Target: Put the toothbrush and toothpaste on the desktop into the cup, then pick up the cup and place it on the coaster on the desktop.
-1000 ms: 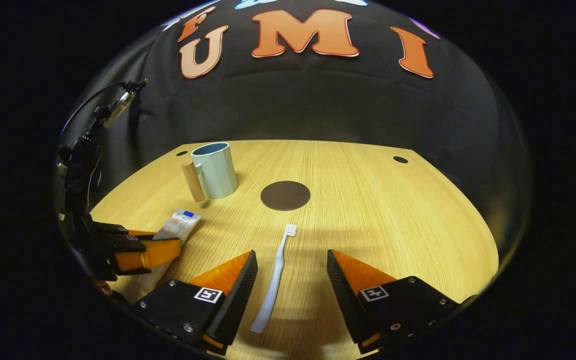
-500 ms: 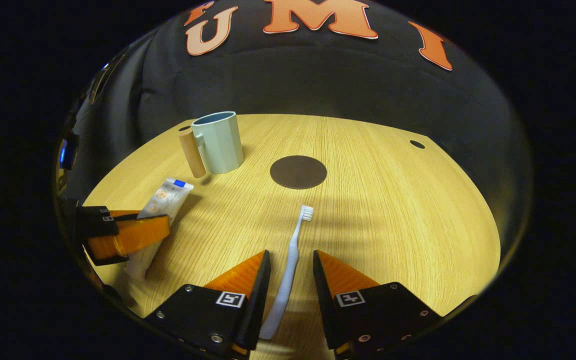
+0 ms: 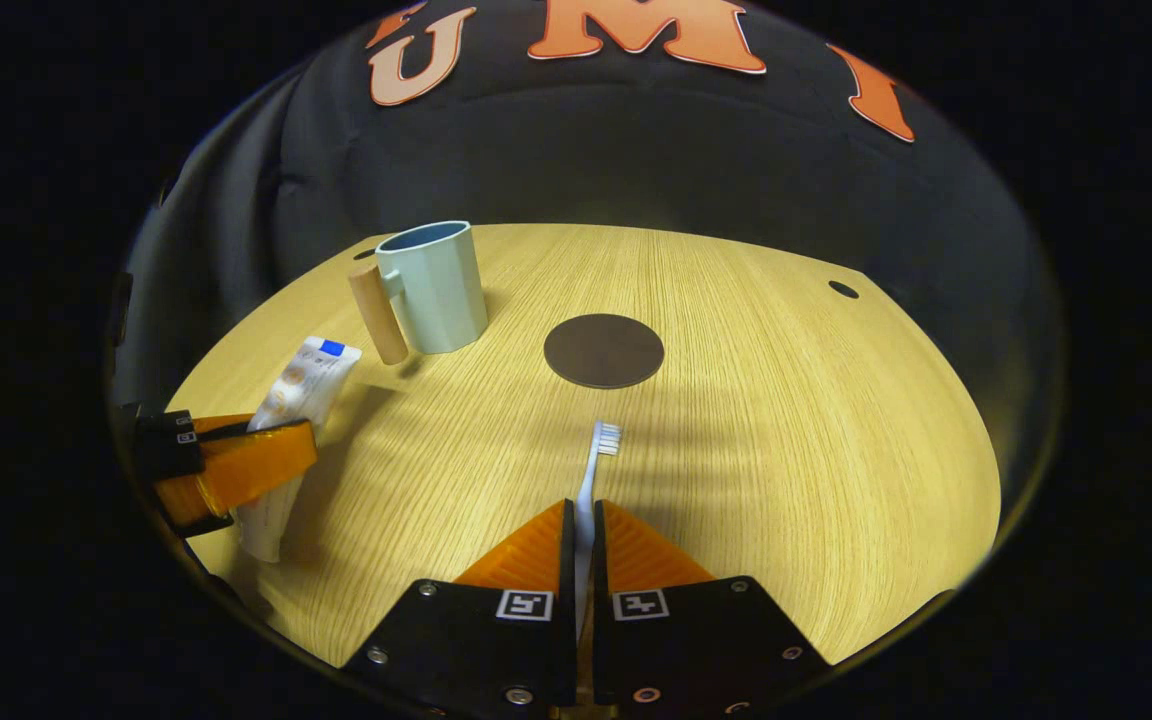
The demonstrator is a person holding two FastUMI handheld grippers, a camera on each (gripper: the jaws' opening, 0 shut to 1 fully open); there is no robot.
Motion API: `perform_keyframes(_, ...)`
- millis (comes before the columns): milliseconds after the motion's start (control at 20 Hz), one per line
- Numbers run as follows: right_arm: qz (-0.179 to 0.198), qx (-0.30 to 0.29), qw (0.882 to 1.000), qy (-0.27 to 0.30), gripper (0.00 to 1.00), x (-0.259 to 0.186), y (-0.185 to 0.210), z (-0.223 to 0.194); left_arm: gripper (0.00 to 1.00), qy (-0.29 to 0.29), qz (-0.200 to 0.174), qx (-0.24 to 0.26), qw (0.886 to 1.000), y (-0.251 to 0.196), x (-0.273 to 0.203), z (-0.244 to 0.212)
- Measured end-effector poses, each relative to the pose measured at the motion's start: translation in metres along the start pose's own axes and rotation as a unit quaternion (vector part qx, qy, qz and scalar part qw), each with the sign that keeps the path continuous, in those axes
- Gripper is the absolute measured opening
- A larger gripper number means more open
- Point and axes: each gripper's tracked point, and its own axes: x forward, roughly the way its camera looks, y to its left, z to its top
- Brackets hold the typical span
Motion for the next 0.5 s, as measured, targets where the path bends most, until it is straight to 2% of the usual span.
perform_keyframes(500,0.018,0.007,0.997,-0.078,0.06,-0.026,0.0,0.033,0.15,-0.085,-0.008,0.014,0.996,-0.005,-0.031,0.04)
